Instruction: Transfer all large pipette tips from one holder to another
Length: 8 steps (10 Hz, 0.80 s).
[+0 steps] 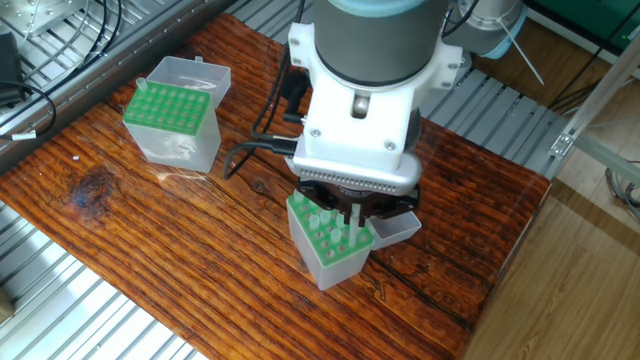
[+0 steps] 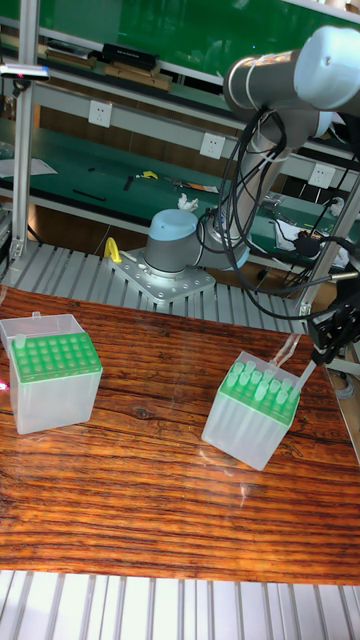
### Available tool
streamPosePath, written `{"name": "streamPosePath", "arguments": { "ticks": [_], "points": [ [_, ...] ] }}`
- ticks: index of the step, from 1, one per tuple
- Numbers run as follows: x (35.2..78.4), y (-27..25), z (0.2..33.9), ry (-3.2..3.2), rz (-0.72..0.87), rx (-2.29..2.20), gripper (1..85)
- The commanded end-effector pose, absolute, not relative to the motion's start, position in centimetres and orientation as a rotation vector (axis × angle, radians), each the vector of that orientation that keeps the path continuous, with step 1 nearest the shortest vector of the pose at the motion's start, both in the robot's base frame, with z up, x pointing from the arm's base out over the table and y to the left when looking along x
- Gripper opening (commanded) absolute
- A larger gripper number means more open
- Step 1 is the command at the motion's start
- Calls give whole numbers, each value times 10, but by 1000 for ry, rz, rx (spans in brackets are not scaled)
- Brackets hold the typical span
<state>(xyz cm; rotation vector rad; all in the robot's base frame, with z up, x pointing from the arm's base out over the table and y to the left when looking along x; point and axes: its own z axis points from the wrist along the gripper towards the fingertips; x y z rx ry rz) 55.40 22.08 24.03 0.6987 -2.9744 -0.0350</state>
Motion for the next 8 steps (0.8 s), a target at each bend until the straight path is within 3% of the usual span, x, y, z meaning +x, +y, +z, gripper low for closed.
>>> {"name": "streamPosePath", "arguments": {
  "ticks": [1, 8],
  "points": [
    [557, 223, 253, -2966, -67, 699, 140],
    [552, 222, 276, -2957, -87, 695, 140]
  ]
}}
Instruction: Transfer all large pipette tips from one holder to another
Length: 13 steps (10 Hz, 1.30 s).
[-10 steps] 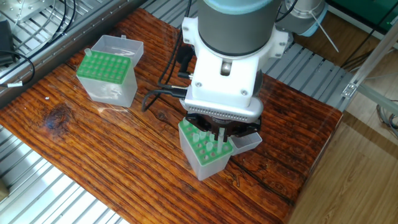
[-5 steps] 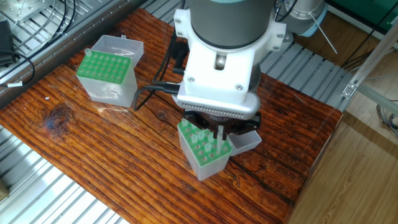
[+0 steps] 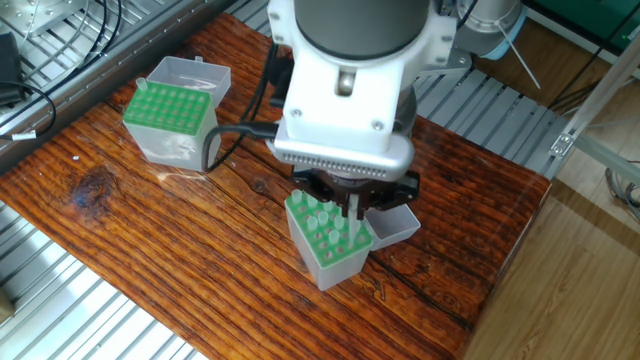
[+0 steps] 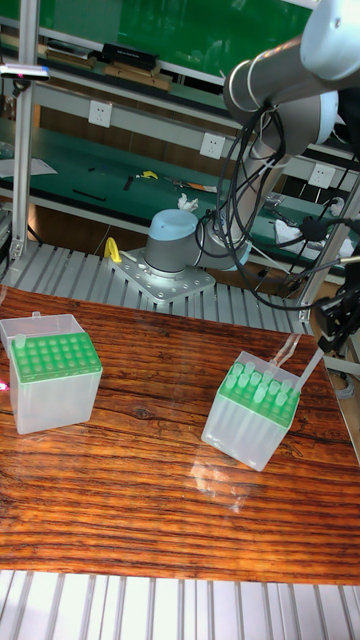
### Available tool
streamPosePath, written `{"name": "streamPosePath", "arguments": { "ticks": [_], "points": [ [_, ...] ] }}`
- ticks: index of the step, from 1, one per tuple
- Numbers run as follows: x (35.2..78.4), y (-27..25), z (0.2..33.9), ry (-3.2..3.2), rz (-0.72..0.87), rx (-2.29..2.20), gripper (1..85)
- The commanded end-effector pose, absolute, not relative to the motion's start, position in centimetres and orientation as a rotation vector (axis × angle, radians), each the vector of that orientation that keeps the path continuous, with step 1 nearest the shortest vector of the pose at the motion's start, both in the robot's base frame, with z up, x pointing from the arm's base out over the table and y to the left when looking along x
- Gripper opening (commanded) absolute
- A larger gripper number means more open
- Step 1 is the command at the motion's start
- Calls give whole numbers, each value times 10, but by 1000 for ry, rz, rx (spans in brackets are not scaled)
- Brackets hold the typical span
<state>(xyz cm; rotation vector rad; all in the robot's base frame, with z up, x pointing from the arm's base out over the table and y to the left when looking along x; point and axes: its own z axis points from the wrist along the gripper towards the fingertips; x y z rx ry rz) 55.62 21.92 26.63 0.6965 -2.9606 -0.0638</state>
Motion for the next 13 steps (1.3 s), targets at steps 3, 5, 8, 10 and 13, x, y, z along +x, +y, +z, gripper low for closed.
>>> {"name": "streamPosePath", "arguments": {
  "ticks": [3, 5, 8, 10, 13],
  "points": [
    [545, 221, 282, -2949, -97, 687, 140],
    [539, 218, 289, -2941, -106, 683, 140],
    [546, 219, 295, -2975, -145, 679, 140],
    [547, 228, 301, -3017, -196, 651, 140],
    [552, 225, 310, -3097, -183, 669, 140]
  ]
}}
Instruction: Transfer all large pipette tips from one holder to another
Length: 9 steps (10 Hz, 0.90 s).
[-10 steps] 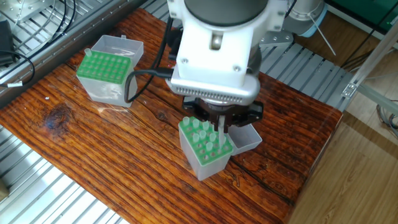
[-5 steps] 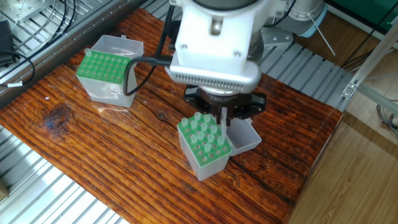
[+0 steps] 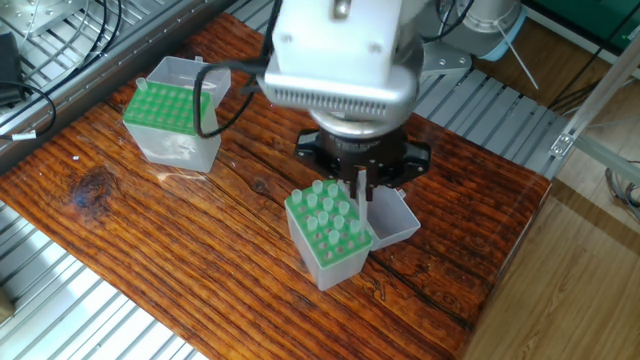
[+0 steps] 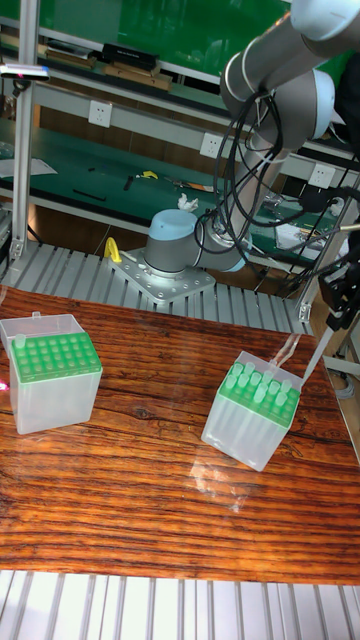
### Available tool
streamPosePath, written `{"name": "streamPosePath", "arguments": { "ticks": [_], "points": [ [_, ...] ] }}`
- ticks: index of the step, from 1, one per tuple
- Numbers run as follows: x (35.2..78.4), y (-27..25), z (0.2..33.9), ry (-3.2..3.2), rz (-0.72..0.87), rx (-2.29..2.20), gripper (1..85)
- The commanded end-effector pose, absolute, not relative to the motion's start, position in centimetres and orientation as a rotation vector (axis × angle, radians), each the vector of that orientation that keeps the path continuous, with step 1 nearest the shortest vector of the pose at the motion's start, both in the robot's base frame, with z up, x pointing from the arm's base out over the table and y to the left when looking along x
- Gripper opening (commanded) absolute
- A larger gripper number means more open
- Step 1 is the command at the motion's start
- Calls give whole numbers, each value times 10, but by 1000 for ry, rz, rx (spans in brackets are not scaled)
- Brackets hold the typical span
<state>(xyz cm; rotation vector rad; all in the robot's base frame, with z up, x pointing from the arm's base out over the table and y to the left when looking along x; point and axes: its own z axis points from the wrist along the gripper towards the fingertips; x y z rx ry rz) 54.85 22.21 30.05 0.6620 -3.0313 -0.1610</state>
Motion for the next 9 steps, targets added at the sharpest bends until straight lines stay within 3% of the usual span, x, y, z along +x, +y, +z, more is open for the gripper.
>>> {"name": "streamPosePath", "arguments": {
  "ticks": [1, 3, 6, 9],
  "points": [
    [565, 218, 313, -3157, -106, 723, 140],
    [588, 200, 319, -3220, 73, 859, 140],
    [602, 176, 312, -3203, 85, 960, 133],
    [626, 139, 306, -3169, 280, 1123, 130]
  ]
}}
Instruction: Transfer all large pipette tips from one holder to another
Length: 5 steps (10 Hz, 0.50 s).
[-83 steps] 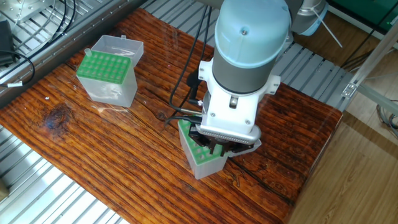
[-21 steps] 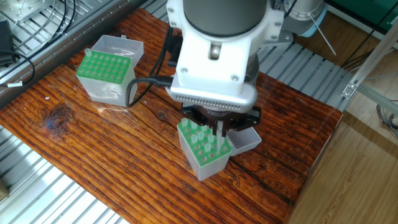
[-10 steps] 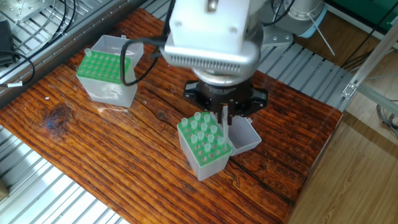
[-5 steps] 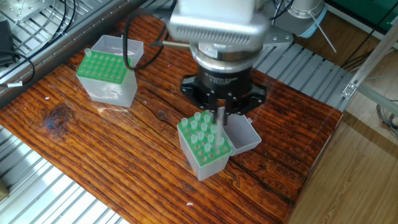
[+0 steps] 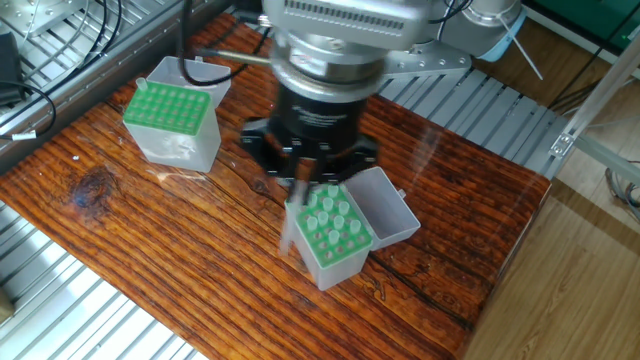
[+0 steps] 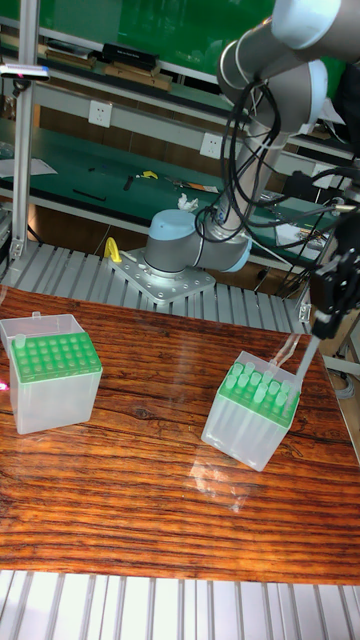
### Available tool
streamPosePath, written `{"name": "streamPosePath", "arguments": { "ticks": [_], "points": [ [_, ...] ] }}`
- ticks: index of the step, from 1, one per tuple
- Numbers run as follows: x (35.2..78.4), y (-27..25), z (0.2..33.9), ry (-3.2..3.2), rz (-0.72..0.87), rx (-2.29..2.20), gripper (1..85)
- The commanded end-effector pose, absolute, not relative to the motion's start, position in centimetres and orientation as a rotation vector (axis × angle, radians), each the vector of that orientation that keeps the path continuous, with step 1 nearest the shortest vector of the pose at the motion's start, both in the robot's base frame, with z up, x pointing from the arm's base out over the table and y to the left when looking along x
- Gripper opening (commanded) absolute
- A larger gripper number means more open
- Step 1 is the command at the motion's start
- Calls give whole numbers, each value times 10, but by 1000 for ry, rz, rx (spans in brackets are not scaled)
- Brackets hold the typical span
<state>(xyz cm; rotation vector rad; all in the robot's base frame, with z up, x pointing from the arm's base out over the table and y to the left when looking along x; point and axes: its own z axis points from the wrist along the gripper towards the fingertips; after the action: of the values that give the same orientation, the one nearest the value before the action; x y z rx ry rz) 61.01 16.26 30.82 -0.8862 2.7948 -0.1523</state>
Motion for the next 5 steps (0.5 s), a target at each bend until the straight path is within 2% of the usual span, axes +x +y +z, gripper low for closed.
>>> {"name": "streamPosePath", "arguments": {
  "ticks": [1, 5],
  "points": [
    [626, 138, 305, 2735, -243, -981, 130],
    [604, 152, 299, 2864, -105, -792, 157]
  ]
}}
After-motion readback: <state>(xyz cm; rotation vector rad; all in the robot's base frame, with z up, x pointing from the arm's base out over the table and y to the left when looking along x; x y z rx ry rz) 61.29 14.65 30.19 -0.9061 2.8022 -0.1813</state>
